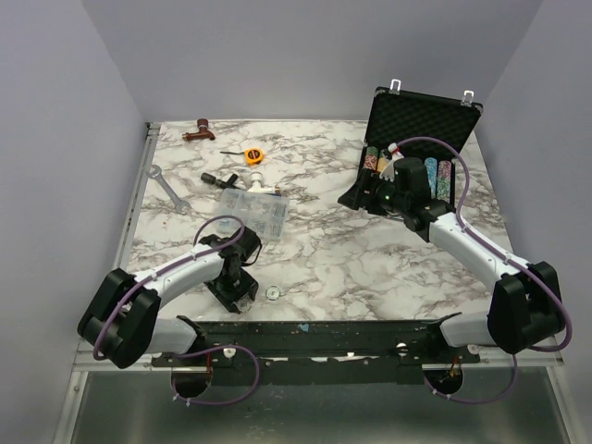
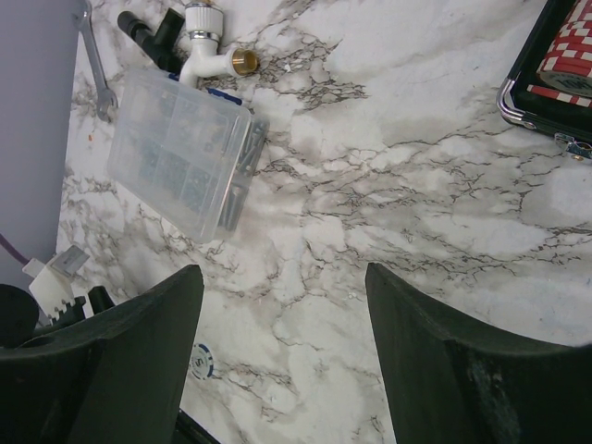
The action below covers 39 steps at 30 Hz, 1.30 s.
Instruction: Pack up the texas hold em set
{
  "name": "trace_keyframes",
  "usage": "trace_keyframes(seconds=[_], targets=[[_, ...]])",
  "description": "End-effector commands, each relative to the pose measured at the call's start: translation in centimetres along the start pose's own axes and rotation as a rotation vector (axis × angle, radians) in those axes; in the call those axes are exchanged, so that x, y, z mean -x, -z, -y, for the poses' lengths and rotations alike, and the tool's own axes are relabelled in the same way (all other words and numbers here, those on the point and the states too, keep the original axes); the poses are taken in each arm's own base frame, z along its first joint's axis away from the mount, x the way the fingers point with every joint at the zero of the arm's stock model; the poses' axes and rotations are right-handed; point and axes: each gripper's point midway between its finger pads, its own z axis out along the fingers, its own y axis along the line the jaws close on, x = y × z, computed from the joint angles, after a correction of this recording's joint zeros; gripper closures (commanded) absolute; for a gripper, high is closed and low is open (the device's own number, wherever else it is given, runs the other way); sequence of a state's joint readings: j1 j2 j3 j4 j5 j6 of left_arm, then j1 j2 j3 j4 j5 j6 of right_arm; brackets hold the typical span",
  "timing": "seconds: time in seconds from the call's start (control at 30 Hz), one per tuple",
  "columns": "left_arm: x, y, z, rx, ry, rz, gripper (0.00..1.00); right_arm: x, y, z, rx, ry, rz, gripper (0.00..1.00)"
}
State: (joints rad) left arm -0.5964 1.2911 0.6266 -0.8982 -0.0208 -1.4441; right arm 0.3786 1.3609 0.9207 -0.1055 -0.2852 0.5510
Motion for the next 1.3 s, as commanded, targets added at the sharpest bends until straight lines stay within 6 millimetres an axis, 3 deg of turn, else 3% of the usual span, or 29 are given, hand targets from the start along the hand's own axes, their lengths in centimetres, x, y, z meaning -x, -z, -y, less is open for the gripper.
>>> trace_keyframes(seconds=[0.0,0.23,0.43,0.6,0.87,1.03,1.13,1.27], targets=[[0.0,-0.6,0.8,0.009,0.006,-0.011,0.50,-0.3,0.1,-0.4,0.018,0.002,-0.001,0.27],[0.5,-0.3,0.3,-0.008,0.041,0.018,0.47,-0.3,0.1,-0.5,0.022,0.003,-0.002,0.27],[0.5,-0.3,0.2,0.007,0.051,0.014,0.37,-0.3,0.1,-0.5,0.027,0.003,-0.004,0.27],[0.9,-0.2,0.0,-0.011,0.139,0.029,0.46,-0.2,0.3,-0.7,0.030,0.007,0.001,0.27],[1.4,-0.9,0.1,0.019,0.189,0.055,0.44,-0.1,0.7,-1.1,0.049,0.010,0.005,0.27],[1.6,-1.1,0.1,0.024,0.198,0.066,0.48,0.0,0.7,-1.3,0.054,0.012,0.007,0.27],[1.9,-1.1,0.1,0.023,0.198,0.081,0.57,-0.1,0.7,-1.2,0.055,0.011,0.006,0.27],[2.0,-1.1,0.2,0.032,0.194,0.087,0.62,-0.1,0.6,-1.2,0.055,0.010,0.004,0.27]])
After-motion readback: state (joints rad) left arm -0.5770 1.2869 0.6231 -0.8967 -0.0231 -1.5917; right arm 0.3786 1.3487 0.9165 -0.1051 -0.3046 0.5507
